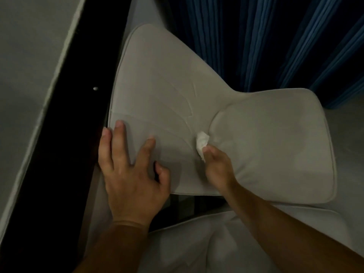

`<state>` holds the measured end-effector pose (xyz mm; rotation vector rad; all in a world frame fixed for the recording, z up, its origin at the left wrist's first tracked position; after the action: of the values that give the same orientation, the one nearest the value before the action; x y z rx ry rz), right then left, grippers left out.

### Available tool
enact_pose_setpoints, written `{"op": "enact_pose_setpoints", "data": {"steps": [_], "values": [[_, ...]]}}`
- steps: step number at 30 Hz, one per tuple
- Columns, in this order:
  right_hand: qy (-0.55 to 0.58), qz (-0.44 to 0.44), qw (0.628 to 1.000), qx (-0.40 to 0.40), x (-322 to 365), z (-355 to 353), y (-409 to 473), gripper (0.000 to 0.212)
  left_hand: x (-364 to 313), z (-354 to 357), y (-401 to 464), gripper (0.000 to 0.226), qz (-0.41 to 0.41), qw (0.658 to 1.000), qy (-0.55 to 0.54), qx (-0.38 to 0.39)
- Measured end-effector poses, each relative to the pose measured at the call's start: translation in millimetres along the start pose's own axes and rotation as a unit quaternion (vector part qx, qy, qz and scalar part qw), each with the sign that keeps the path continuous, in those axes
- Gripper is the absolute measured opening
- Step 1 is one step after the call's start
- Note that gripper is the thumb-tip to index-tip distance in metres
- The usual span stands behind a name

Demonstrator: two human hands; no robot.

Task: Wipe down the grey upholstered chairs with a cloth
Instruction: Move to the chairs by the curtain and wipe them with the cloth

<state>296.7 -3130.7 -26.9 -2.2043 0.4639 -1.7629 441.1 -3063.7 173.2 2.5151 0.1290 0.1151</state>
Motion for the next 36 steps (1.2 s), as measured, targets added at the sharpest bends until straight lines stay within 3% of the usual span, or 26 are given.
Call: {"op": "enact_pose_setpoints", "data": {"steps": [3,5,8,10,13,15,18,21,23,25,26,28,32,34,36], "values": [[-0.035,-0.191,0.978,0.069,41,11,-58,0.034,1,0,1,0.044,-0.002,1.0,0.004,-0.006],[-0.092,-0.231,0.966,0.076,41,18,-72,0.048,0,0,2,0.045,-0.003,1.0,0.011,-0.005],[-0.173,-0.112,0.974,0.095,9,24,-43,0.047,-1,0,2,0.045,-0.006,1.0,0.012,-0.003],[-0.234,0.015,0.958,0.167,-25,31,-6,0.044,-1,1,2,0.043,-0.006,1.0,0.015,-0.001],[-0.178,0.157,0.95,0.202,-52,30,32,0.043,0,2,1,0.041,-0.003,1.0,0.017,-0.005],[-0.152,0.146,0.967,0.145,-44,25,45,0.04,0,3,0,0.04,-0.001,1.0,0.02,-0.011],[-0.073,0.036,0.995,0.059,6,16,26,0.028,0,5,1,0.038,-0.006,1.0,0.017,-0.02],[0.024,-0.073,0.995,0.071,56,17,-22,0.019,-1,4,1,0.043,-0.008,0.999,0.019,-0.028],[0.065,-0.128,0.986,0.086,72,21,-45,0.03,-1,4,1,0.047,-0.01,0.999,0.026,-0.029],[0.027,-0.17,0.981,0.088,64,30,-41,0.041,1,5,1,0.05,-0.017,0.999,0.032,-0.03],[-0.005,-0.165,0.982,0.094,52,37,-30,0.045,1,5,1,0.051,-0.023,0.999,0.034,-0.031],[-0.047,-0.064,0.987,0.142,19,52,-2,0.051,2,6,1,0.056,-0.032,0.998,0.034,-0.032],[0.002,0.149,0.976,0.159,-34,52,56,0.044,1,7,1,0.06,-0.038,0.998,0.034,-0.036],[-0.095,0.158,0.976,0.112,-35,40,70,0.036,0,7,2,0.059,-0.034,0.998,0.033,-0.044],[-0.107,0.089,0.99,0.036,-10,34,67,0.029,-1,8,2,0.055,-0.029,0.998,0.031,-0.055]]}}
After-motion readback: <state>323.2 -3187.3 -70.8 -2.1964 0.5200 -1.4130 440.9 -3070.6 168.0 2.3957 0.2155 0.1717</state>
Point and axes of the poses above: each hand's wrist, its own y-axis towards the middle knuckle, its own z-axis out of the palm, x = y × z, the point moved 6 cm from there along y, towards the middle knuckle, and after that the axes turned 8 degrees about -x, right-handed, at the moved point
